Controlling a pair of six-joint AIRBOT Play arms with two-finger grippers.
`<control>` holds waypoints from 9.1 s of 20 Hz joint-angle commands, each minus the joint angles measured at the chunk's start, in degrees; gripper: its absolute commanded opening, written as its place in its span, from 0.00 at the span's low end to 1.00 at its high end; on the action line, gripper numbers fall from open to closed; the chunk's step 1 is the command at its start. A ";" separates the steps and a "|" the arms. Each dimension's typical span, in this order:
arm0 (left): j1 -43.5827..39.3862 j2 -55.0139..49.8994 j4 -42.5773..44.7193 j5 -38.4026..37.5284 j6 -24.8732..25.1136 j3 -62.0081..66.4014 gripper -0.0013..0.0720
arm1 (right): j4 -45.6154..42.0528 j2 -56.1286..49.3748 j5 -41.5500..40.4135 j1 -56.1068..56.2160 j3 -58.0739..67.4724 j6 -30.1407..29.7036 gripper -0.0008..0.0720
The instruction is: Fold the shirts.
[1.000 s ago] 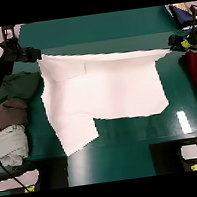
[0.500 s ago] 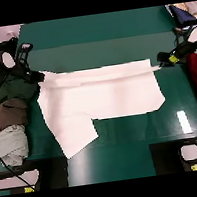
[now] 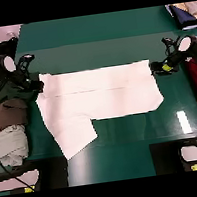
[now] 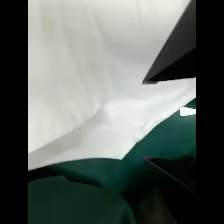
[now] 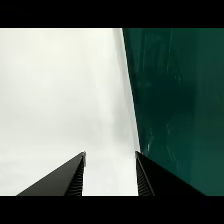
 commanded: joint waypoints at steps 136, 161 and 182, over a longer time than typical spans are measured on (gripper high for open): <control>-30.12 -28.33 -25.77 21.38 -5.42 21.90 0.06 | 49.46 2.82 13.49 3.17 19.87 -26.91 0.03; 0.70 9.11 0.02 -12.26 -1.73 29.79 0.06 | 49.53 -24.15 -0.26 36.00 44.50 -24.65 0.03; 0.70 9.05 -2.12 -16.70 -1.73 29.79 0.06 | 37.62 -20.70 3.28 20.50 25.51 -21.57 0.88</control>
